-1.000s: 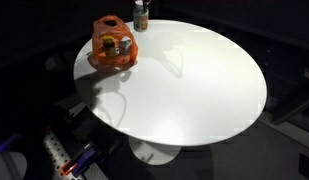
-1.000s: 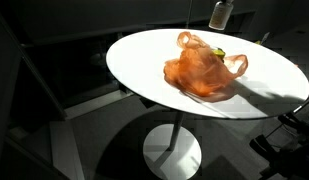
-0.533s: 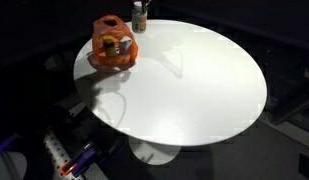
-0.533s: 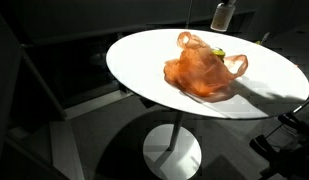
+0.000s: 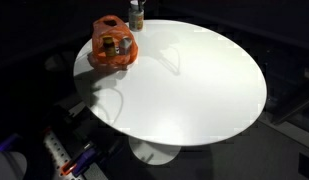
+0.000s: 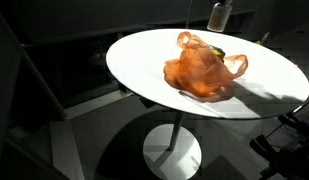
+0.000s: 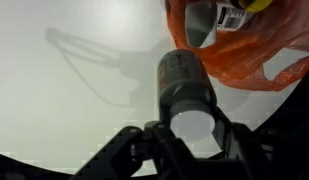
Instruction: Place the white and orange bottle in the plastic bag
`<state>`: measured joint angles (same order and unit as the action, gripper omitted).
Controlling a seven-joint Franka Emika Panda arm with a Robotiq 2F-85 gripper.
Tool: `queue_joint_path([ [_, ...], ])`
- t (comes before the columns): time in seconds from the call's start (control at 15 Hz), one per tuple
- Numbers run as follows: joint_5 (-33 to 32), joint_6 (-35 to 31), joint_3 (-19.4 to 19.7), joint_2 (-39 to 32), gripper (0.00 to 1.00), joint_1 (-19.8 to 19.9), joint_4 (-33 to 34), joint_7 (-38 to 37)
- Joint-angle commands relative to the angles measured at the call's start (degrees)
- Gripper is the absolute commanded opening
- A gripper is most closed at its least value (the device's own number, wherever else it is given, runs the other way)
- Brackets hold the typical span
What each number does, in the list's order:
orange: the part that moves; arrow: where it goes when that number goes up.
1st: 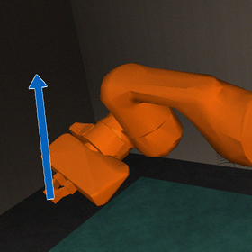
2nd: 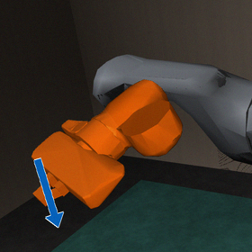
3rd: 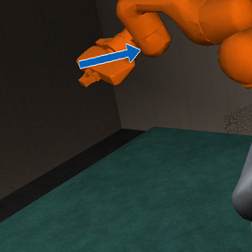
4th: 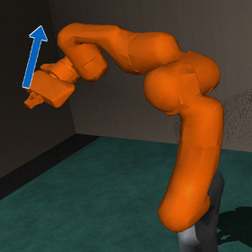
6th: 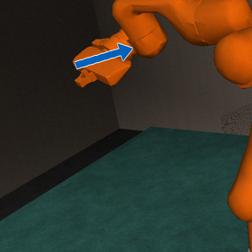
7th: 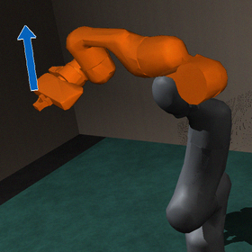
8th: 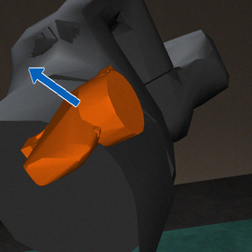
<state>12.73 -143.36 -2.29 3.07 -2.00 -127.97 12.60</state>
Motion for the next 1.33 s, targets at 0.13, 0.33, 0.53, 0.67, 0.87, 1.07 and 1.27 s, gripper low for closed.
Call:
queue_joint_path([
  [0.13, 1.8, -0.4, -1.2, 0.8, 0.19, -2.8, -0.1, 1.3],
  [0.33, 2.0, -0.1, -1.6, 0.5, 0.19, -3.7, -0.1, 1.3],
  [0.53, 1.2, -0.1, -1.9, 0.2, 0.19, -4.2, -0.2, 0.6],
  [0.67, 1.7, -0.3, -2.3, -0.2, 0.19, -4.5, -0.5, 1.0],
  [0.87, 2.0, -0.4, -2.9, -0.7, 0.19, -5.0, -0.9, 0.9],
  [1.07, 1.3, -0.4, -3.5, -1.3, 0.19, -5.3, -1.4, 0.5],
  [1.27, -0.7, -0.7, -3.9, -1.5, 0.19, -5.4, -1.7, -0.9],
])
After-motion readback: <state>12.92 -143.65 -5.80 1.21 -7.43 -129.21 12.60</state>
